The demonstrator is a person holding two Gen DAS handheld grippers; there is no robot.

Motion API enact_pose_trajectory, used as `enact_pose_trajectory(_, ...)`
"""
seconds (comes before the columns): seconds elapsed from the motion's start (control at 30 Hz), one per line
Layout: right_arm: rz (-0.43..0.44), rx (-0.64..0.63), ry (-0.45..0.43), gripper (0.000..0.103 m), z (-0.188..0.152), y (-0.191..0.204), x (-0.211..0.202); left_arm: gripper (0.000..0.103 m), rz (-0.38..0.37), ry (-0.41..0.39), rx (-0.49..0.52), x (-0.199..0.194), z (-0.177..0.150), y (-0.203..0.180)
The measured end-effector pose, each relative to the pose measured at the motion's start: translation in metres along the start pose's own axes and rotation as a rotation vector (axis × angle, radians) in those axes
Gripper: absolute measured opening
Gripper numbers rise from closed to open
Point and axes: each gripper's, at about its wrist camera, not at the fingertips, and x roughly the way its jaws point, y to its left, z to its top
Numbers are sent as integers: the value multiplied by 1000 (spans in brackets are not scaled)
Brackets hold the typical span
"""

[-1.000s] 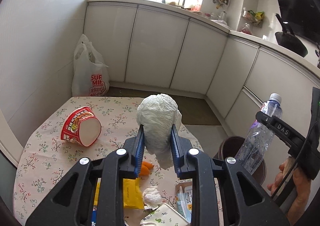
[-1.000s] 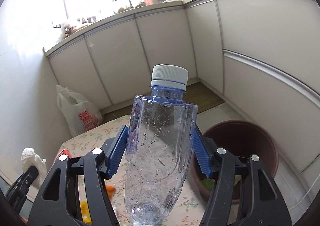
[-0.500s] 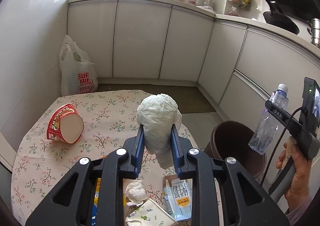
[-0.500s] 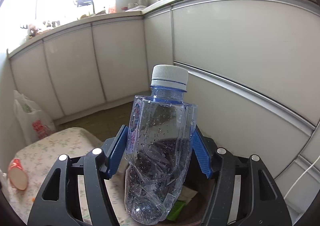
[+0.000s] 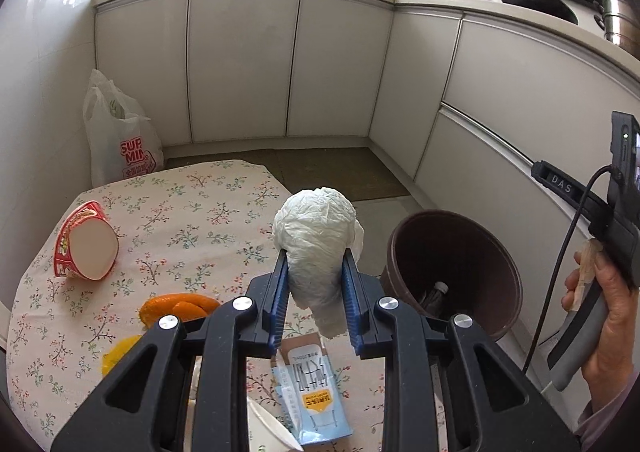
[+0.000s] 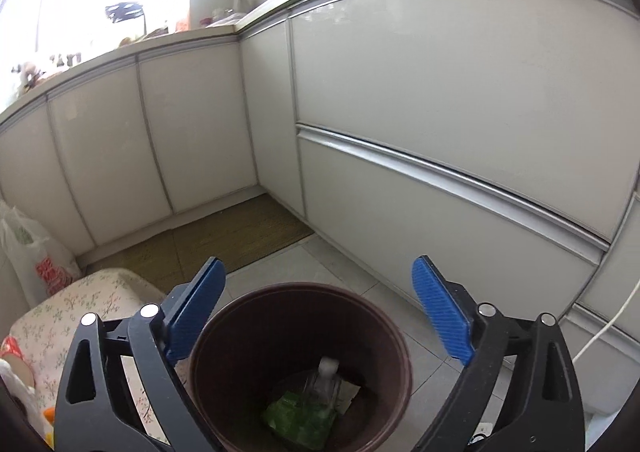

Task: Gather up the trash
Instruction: 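Carry the white tissue with the left tool over the bin and release it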

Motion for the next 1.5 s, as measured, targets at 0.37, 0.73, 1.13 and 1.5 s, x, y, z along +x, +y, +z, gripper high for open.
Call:
enact_pose_trajectory(0.37,-83,102,-13,96,9,-81,-10,27,-132,4,19,45,48,-94)
enact_pose_trajectory(0.73,-107,253,77,96,4,-140,5,27,-196,162,35,114,57,-168)
enact_pose_trajectory(1.13,-96,281,93,96,4,-147,9,62,-186,255,72,138,39,-194)
enact_pose_trajectory(1.5,-77,228,119,96,1,-125,9,65,-134,224,49,120,40,-170)
